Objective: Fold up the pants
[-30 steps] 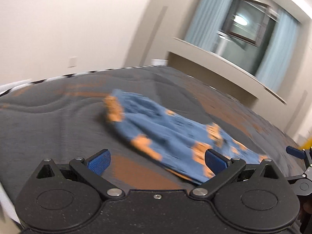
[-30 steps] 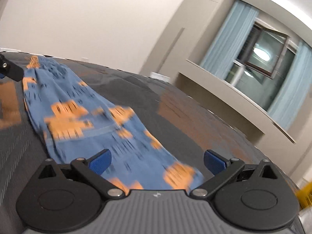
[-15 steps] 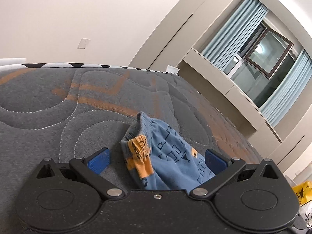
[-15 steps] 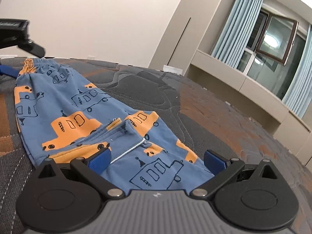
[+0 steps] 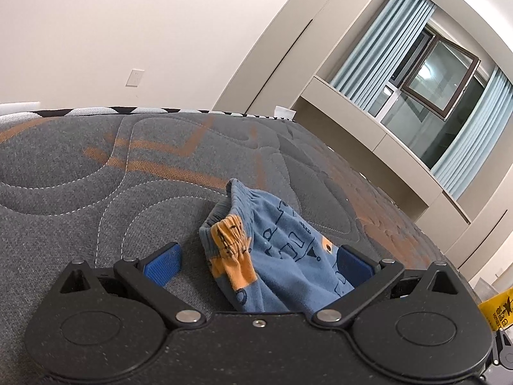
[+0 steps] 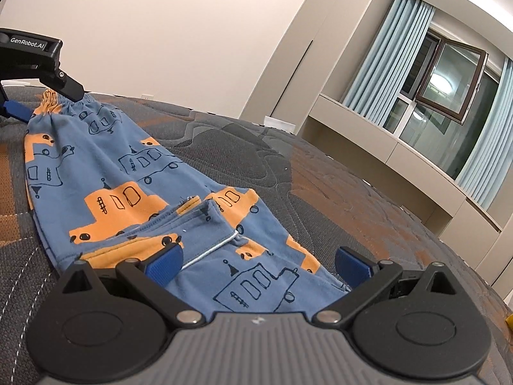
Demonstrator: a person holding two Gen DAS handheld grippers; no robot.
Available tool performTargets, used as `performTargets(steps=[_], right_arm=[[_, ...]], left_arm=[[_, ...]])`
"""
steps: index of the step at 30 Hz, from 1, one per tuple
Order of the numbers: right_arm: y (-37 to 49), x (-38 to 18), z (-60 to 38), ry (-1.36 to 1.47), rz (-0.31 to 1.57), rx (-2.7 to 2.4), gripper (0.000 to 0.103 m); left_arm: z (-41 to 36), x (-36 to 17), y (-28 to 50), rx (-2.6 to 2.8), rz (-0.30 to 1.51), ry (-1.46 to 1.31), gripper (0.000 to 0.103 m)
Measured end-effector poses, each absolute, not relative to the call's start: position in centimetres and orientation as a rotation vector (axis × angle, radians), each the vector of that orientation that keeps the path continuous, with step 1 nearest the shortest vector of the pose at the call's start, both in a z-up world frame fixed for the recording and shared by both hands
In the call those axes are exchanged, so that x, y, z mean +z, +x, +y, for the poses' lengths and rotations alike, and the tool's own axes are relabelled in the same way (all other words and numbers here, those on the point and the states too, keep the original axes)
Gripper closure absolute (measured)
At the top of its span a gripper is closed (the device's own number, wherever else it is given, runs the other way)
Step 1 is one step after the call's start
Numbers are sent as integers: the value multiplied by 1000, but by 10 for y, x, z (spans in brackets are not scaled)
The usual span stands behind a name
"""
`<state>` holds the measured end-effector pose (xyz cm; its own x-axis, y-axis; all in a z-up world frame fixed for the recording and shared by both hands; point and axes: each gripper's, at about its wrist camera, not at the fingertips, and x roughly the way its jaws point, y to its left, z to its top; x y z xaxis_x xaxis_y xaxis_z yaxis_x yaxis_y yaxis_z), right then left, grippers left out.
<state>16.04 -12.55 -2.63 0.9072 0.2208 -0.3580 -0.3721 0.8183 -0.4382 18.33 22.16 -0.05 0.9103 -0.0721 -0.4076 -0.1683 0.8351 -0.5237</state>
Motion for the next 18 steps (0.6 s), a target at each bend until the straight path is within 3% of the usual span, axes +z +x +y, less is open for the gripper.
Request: performTargets(steps=[18], right_arm=[[157,-26,-125,-533,289,317,0]], left_arm=[[223,-3,187,49,430,-594,1]])
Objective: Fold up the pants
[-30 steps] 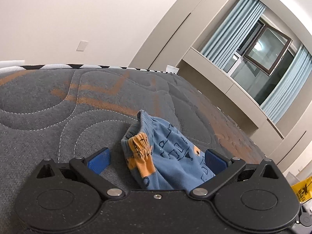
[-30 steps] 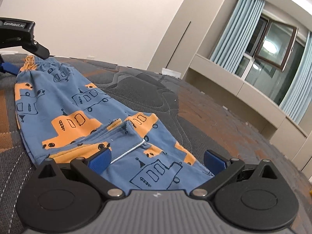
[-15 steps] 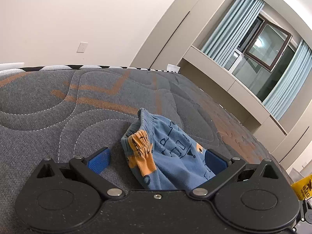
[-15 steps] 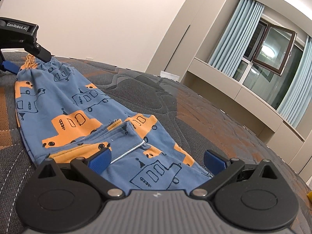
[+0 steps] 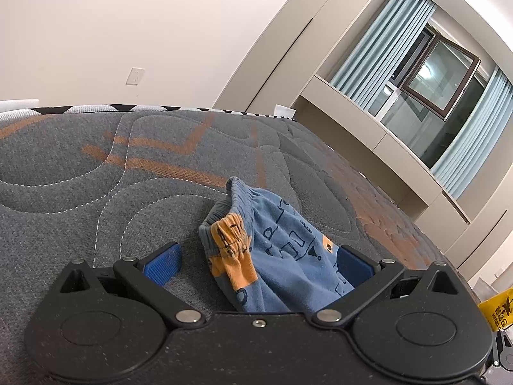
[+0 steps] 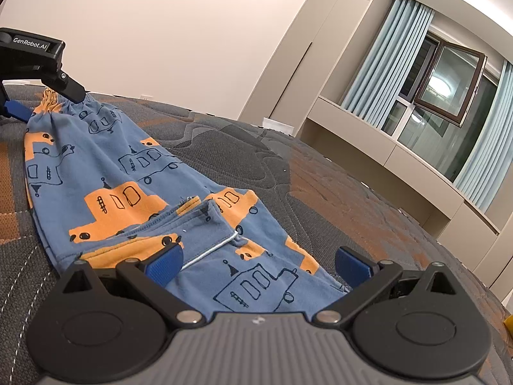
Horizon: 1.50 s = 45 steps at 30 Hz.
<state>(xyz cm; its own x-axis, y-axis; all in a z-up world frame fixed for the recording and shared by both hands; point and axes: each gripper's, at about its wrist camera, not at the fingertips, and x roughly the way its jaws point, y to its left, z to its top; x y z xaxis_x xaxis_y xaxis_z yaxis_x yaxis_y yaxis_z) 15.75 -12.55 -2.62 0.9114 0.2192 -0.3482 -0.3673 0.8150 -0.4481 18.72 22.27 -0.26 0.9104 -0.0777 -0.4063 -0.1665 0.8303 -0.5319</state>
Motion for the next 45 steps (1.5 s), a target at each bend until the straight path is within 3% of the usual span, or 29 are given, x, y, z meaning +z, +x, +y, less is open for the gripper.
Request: performTargets(steps=[2,4,5,10,13,22,32,45], right_arm=[[157,-26,-125,-532,288,318,0],[158,-26,-126,-527,291,320,0],[158,-26,-126,-525,292,321,0],[157,-26,-126,-531,284,316,0],[157,-26,-125,-533,280,314,0],[147,6,-168,-394,275,354,0],[121,28,-281,-299,253,228,0],[123,4,-373,-94,341,68,0]], left_arm=[[222,-2,188,57,428,-591,5],[221,-2,189,98,436,-581,26],[221,-2,189,116,440,-585,31],[226,-3,190,193,449,-639,75],[226,0,193,207,456,-662,84],[171,59,181,118,347,-466,85],[39,110,159,-157,259,-242,85],[-119,60,134,-421,377,177,85]])
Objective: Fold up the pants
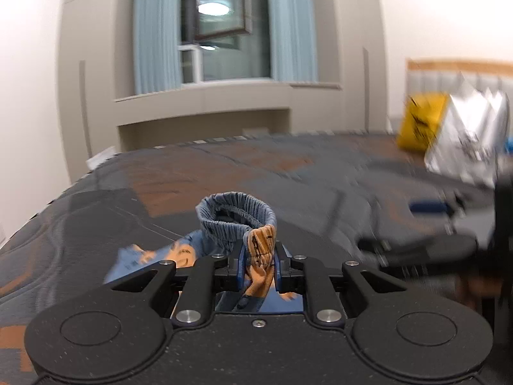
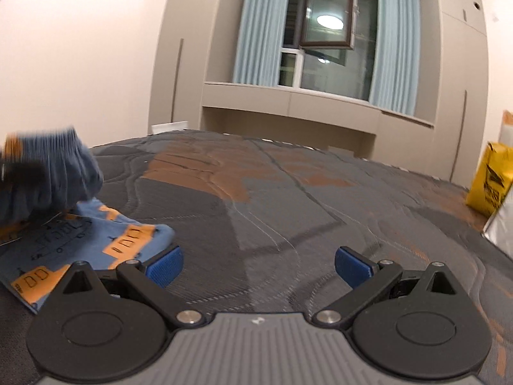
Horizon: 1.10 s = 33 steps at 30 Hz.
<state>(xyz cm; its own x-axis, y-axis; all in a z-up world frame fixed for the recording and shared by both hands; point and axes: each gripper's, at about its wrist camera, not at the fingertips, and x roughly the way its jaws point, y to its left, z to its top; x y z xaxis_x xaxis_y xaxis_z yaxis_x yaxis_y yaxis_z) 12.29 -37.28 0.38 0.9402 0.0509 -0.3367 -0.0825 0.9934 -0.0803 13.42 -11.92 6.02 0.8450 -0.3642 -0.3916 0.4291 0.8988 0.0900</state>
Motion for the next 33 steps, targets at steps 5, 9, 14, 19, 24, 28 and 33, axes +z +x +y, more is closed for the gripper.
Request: performTargets(steps=[5,9,14,19,24,28,33], right_arm=[[119,2,-387,-33,353,91,0],[119,0,-388,-15,356,110,0],[122,0,-392,31,368,111,0],[117,0,-396,99,355,203,0],[124,1,-383,204,378,457,8],[138,-2,-367,249,452,559,30],[145,-9,-355,236,518,573,70]], left_arm=[[-141,26,140,-454,443,263,79],[-140,15,140,-492,468,260,58],[-126,20,124,-486,435,243,30],[-109,15,115,-466,438,242,25],[-101,8,114,-479,470,228,39],[-98,6,113,-505,472,204,50],[-97,5,118,-519,493,179,93]])
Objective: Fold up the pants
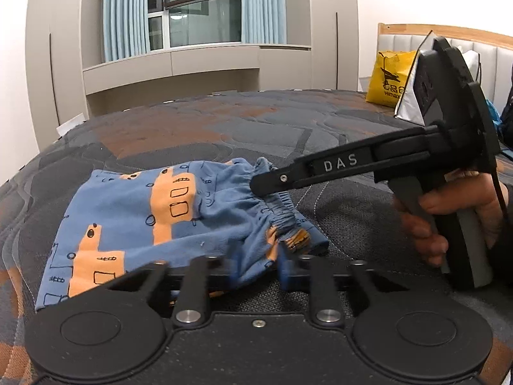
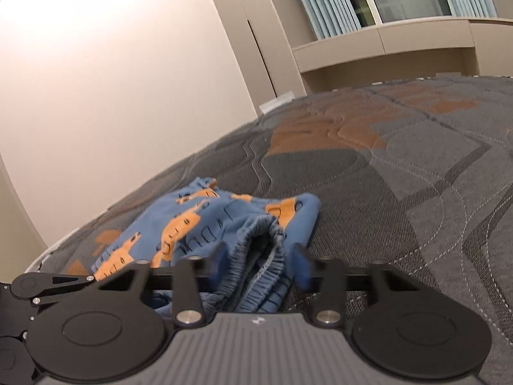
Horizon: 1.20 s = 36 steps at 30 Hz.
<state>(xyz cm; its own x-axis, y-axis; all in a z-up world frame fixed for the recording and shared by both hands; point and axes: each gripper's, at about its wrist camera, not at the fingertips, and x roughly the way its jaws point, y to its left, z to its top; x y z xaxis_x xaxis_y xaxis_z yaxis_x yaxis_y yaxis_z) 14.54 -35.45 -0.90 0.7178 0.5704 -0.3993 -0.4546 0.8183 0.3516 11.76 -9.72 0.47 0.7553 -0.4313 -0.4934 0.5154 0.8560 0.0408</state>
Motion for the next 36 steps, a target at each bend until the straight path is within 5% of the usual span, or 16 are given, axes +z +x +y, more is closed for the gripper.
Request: performTargets(steps=[3,12,17,21,24,30,36], right_arm=[[142,-9,-359,258,498,569,86],[141,-14,-369,320,524,498,88],[139,-15,-371,329,516,485,65],[135,-14,-377,357,482,477,35],[130,-12,-379,361,445,476,15],[123,-9,-382,370,385,479,0],[118,-8,-386,391,350,460,0]], left_arm=[[-95,12,111,-530,445,157,101],[-92,6,122,-543,512,134,97],[-85,9,118,-526,538,78,75],[-77,17,113,-478,526,28,39],[-73,22,109,-432,502,13,25],[-61,28,101,-333,457,-19,1],[-37,31,102,-235,439,-34,1]])
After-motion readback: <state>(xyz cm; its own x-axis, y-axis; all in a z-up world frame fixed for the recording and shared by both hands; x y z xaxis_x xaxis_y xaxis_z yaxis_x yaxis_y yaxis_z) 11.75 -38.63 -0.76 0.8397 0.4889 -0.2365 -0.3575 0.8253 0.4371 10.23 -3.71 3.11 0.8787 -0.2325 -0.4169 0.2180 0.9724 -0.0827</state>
